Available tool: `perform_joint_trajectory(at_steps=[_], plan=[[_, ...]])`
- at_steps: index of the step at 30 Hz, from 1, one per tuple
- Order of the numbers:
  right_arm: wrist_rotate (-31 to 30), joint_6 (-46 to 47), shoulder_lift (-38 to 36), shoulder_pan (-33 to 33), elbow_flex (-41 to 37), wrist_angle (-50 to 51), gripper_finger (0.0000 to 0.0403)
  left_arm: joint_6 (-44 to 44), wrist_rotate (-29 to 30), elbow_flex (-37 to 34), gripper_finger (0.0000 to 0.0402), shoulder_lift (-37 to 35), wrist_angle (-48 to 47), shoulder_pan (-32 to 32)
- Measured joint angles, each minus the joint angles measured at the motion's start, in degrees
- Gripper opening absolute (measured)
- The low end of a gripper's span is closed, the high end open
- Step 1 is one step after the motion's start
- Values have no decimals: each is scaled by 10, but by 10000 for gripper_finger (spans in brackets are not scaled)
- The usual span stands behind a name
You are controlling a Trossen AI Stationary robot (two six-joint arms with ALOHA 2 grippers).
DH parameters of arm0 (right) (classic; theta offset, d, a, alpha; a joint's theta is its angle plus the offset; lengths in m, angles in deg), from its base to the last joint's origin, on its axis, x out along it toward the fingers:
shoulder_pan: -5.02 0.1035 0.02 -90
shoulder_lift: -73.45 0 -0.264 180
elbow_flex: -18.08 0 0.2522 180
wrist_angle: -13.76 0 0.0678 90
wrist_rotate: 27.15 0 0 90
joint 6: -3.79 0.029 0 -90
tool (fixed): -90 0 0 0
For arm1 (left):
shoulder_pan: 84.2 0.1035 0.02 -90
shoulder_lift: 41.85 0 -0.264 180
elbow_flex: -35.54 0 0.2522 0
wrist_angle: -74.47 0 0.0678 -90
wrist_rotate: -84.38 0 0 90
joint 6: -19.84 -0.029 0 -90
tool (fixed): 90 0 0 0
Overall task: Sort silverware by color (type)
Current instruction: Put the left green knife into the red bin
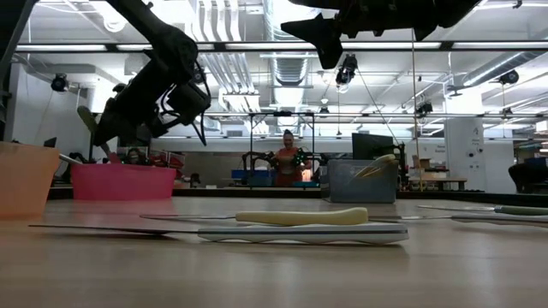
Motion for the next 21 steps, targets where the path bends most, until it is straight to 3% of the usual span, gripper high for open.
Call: perform_joint_trajectory(at_steps=[8,16,21], plan=[[0,25,0,0,0,18,205,-23,-3,1,84,-10,-1,0],[0,28,-2,0,0,19,205,-36,1,15,157,-12,0,0],[0,42,-3,0,0,21,205,-77,-39,38,186,-22,0,-1]])
